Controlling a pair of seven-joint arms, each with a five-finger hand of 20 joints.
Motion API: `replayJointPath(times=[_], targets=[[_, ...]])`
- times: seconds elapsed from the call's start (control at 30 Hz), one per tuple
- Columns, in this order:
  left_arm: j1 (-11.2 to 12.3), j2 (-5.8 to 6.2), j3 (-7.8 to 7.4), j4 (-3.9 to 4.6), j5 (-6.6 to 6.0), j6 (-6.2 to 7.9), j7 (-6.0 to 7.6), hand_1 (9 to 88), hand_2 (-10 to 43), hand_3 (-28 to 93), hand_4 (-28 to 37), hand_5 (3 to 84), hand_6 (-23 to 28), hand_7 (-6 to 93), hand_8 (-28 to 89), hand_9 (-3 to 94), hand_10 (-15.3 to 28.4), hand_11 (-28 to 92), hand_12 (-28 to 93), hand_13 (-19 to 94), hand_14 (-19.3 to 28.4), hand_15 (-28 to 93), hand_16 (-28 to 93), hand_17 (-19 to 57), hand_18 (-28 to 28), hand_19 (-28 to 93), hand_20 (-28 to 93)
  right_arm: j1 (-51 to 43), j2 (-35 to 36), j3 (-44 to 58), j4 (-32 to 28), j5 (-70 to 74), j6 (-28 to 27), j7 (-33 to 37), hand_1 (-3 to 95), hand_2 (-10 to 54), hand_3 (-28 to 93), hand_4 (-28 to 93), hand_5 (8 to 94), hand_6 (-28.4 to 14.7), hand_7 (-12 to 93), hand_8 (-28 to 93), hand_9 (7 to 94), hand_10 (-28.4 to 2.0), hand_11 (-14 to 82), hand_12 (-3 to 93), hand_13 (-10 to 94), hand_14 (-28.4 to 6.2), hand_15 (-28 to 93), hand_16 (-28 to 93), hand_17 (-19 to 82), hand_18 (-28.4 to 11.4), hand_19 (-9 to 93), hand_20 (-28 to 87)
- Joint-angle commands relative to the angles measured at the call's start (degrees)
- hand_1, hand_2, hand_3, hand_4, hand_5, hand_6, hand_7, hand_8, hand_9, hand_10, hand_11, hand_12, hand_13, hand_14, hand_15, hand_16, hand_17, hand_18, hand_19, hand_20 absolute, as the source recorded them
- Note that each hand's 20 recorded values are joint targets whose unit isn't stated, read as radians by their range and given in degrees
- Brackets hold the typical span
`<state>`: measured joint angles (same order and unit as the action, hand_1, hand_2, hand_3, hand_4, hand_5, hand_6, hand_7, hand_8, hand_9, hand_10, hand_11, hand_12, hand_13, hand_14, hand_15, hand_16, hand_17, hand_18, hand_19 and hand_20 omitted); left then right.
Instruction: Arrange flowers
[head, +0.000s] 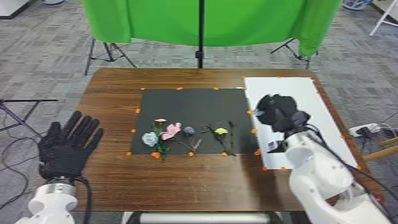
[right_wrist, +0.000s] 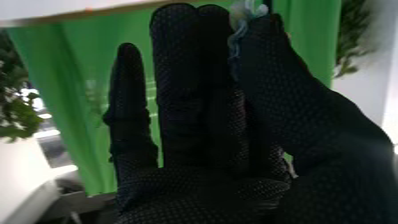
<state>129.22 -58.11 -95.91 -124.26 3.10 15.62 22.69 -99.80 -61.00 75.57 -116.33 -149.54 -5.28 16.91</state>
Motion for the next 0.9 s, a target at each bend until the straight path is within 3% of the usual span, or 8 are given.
replayJointPath(times=[0.03, 0.13, 0.4, 0.63, 0.77, 0.83, 0.9], targets=[[-0.5, -0.38, 0.99, 0.25, 0.4, 1.87, -0.06, 26.4, 12.1, 76, -28.3, 44.2, 7.8, 12.1, -11, 40.8, 14.2, 18, 11, 34, 13.4, 26, -3, -4.0, 14.6, 35, 15, -0.4, -2.6, -3.9, 2.5, -0.5, 2.8, -0.9, 58.3, -9.5, 67, -28, 68.8, 1.5, 14, -3, 80.3, -9.9, 7.1, 31.0, 72, -4.6, 35, 40, 29, -17.3, 62, 31], [-1.0, 0.75, 1.11, 0.36, -0.85, 3.31, -0.14, 25.6, 13.0, 75, -28.3, 44.2, 7.7, 12.2, -11, 40.8, 14.2, 18, 11, 34, 13.5, 26, -3, -4.0, 14.5, 35, 15, -0.4, -2.6, -4.2, 2.3, 0.1, 1.3, -1.0, 58.0, -9.5, 67, -28, 65.2, 1.5, 14, -10, 76.8, -10.2, 9.4, 28.3, 70, -4.5, 35, 40, 28, -17.5, 63, 30], [-2.8, 2.26, 1.33, 0.8, -0.62, 2.93, 0.3, 25.6, 13.4, 75, -28.3, 44.5, 7.8, 12.5, -11, 41.1, 14.3, 19, 11, 34, 13.5, 27, -3, -4.1, 14.4, 35, 16, -0.7, -2.5, -2.9, 1.1, 1.8, -4.4, 0.3, 55.8, -9.5, 69, -28, 55.5, -0.5, 12, -12, 65.8, -12.2, 16.4, 16.1, 65, -5.9, 35, 36, 25, -18.1, 62, 27], [-1.8, 1.44, 1.0, 0.47, -1.12, 3.14, 0.59, 25.8, 13.5, 75, -28.3, 44.6, 7.8, 12.7, -11, 41.2, 14.4, 19, 11, 35, 13.5, 27, -4, -4.0, 14.4, 35, 16, -1.3, -2.0, -2.3, -0.6, 4.6, -6.4, 1.1, 51.8, -9.5, 72, -28, 53.2, -1.0, 12, -11, 62.5, -12.7, 14.9, 15.5, 63, -7.5, 38, 31, 24, -18.3, 63, 27], [-2.1, 1.15, 0.84, 0.57, -0.89, 2.84, 0.31, 25.7, 13.5, 75, -28.3, 44.8, 7.9, 12.7, -11, 41.2, 14.4, 19, 11, 35, 13.5, 27, -4, -4.0, 14.4, 35, 16, -2.0, -2.2, -0.4, -2.2, 7.4, -3.8, 1.6, 45.6, -9.5, 77, -28, 50.4, -1.9, 11, -11, 58.6, -13.0, 13.4, 15.2, 60, -9.4, 42, 22, 24, -18.5, 63, 26], [-2.5, 1.46, 0.66, 0.76, -1.03, 2.68, 0.5, 25.7, 13.5, 75, -28.3, 44.8, 7.9, 12.7, -11, 41.3, 14.5, 19, 11, 35, 13.5, 27, -4, -4.0, 14.3, 35, 16, -2.0, -2.5, 1.4, -2.5, 10.6, -1.2, 1.4, 39.8, -9.5, 78, -28, 47.4, -2.9, 9, -10, 55.2, -14.3, 11.5, 15.2, 56, -11.0, 39, 20, 23, -18.2, 62, 25], [-2.8, 1.88, 0.28, 1.03, -1.12, 2.24, 0.79, 25.7, 13.5, 75, -28.3, 44.7, 7.9, 12.6, -11, 41.1, 14.4, 19, 11, 34, 13.5, 27, -4, -4.0, 14.4, 35, 15, -1.8, -3.4, 5.6, -2.9, 20.7, -2.0, -0.5, 35.0, -7.7, 79, -28, 44.6, -3.5, 8, -9, 51.8, -15.1, 9.8, 15.0, 52, -12.3, 32, 18, 23, -17.3, 58, 22]])
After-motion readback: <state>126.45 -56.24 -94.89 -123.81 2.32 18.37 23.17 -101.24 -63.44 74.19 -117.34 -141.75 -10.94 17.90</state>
